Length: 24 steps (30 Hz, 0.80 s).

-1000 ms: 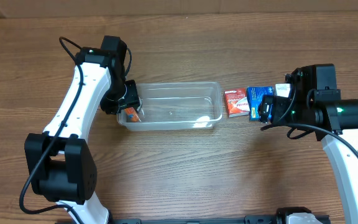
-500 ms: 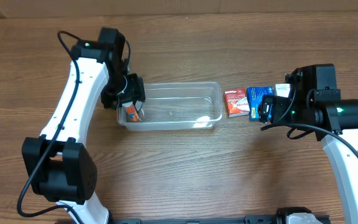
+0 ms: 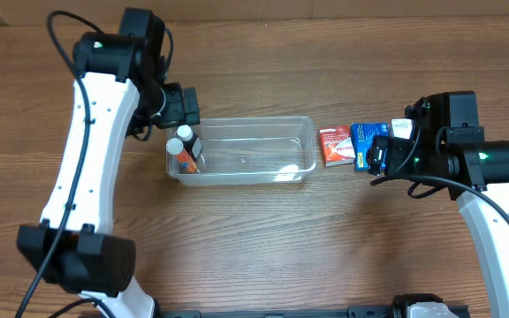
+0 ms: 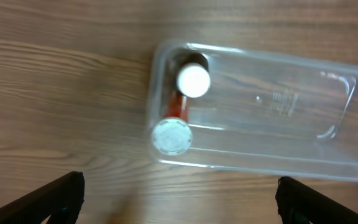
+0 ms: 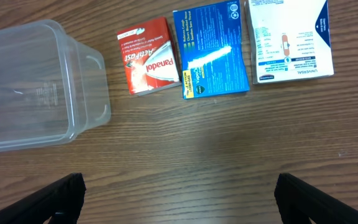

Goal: Pack container
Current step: 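Release the tube and raise the left gripper away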

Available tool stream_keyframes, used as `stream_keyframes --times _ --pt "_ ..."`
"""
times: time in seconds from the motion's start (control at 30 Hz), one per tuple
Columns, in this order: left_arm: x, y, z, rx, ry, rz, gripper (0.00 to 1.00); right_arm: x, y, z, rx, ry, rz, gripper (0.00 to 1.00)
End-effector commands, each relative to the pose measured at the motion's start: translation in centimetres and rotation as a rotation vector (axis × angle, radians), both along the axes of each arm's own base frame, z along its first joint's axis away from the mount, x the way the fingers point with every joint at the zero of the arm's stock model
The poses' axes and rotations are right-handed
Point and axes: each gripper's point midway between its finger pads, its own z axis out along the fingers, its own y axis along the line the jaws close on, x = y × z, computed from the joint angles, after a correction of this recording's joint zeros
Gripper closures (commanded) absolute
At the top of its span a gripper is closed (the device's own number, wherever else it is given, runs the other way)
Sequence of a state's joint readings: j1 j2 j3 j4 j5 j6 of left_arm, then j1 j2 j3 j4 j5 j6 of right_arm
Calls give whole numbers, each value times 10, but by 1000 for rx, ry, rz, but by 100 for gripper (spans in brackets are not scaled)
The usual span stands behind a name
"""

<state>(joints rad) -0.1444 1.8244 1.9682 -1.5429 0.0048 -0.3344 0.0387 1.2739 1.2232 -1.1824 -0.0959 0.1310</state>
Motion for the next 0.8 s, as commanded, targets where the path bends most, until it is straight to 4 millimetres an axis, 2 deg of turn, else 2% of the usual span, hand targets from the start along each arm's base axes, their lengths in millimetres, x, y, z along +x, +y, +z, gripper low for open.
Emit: stream_keyframes --times 0.0,0.1,0.2,0.23,0.33,0.47,0.6,0.77 --pt "-9 22 61 73 -193 72 0 11 -6 28 -20 -74 -27 0" --pt "-13 39 87 62 -287 134 0 21 -14 54 -47 -139 -71 0" --pt "-12 67 104 57 -363 220 0 35 -24 83 -97 -207 -103 0" --pt "-12 75 107 50 -375 245 0 43 -26 93 -103 -227 -115 0" --pt "-15 91 104 17 -361 299 0 63 -26 101 -118 -239 -87 0" --pt "-21 102 99 10 -329 334 0 89 -31 79 -185 -176 -38 0" --pt "-21 102 99 15 -328 327 0 104 -59 53 -285 -111 -114 0" --pt "-22 101 99 11 -325 326 0 118 -91 25 -242 -56 -160 0"
